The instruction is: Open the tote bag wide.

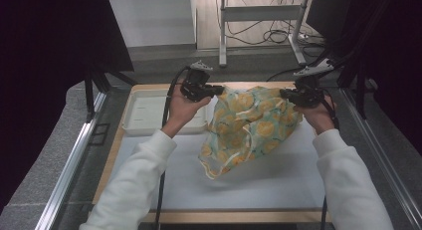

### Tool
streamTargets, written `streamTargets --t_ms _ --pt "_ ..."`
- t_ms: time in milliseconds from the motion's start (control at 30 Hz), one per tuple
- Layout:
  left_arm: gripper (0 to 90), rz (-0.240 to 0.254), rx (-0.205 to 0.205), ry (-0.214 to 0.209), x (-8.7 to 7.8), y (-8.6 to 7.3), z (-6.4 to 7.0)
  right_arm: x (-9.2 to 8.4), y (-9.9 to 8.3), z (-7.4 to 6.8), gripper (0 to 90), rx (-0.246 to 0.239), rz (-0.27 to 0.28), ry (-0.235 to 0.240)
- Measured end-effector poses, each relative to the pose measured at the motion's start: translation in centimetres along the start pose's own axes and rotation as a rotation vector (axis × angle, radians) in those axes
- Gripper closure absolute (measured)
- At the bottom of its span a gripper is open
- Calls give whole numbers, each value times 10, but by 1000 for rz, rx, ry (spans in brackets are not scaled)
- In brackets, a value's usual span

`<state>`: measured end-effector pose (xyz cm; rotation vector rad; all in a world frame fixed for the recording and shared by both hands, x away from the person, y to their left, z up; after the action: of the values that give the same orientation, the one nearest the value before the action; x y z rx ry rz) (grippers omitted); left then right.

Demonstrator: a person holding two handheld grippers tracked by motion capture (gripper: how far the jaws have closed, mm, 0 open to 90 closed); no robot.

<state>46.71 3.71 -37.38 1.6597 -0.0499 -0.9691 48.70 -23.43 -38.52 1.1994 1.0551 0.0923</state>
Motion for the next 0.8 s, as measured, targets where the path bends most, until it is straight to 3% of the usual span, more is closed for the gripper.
streamTargets --t_ms 367,467,800 --pt "900 6 -44 39 17 7 -14 12 6 19 880 30 19 -35" --pt "900 4 -54 70 25 9 -18 16 6 25 879 43 23 -44" --pt "900 -49 -72 121 54 3 -29 37 -7 44 878 97 -24 -59"
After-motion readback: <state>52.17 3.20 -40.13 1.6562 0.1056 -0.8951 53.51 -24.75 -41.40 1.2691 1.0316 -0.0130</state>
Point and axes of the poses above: each handheld gripper's, and its own axes: x roughly forward along the jaws, y roughly out of its top, z roughly to its right, the point moved 6 cm from there along x, roughly forward along the jaws, and after that the axes turned 11 degrees about y, right-handed, at the moved point
